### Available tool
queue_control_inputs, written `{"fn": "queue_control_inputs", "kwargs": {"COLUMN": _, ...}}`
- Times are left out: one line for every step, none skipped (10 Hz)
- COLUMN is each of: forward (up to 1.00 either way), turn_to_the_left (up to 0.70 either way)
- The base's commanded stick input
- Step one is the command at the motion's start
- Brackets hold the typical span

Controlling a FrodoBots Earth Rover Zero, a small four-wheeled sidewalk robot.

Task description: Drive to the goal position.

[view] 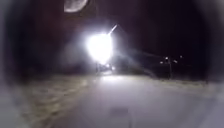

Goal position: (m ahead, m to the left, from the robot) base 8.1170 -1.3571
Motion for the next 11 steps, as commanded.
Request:
{"fn": "queue_control_inputs", "kwargs": {"forward": 1.00, "turn_to_the_left": 0.00}}
{"fn": "queue_control_inputs", "kwargs": {"forward": 1.00, "turn_to_the_left": 0.00}}
{"fn": "queue_control_inputs", "kwargs": {"forward": 1.00, "turn_to_the_left": 0.00}}
{"fn": "queue_control_inputs", "kwargs": {"forward": 1.00, "turn_to_the_left": 0.00}}
{"fn": "queue_control_inputs", "kwargs": {"forward": 1.00, "turn_to_the_left": 0.00}}
{"fn": "queue_control_inputs", "kwargs": {"forward": 1.00, "turn_to_the_left": 0.00}}
{"fn": "queue_control_inputs", "kwargs": {"forward": 1.00, "turn_to_the_left": 0.00}}
{"fn": "queue_control_inputs", "kwargs": {"forward": 1.00, "turn_to_the_left": 0.00}}
{"fn": "queue_control_inputs", "kwargs": {"forward": 1.00, "turn_to_the_left": 0.00}}
{"fn": "queue_control_inputs", "kwargs": {"forward": 1.00, "turn_to_the_left": 0.00}}
{"fn": "queue_control_inputs", "kwargs": {"forward": 1.00, "turn_to_the_left": 0.00}}
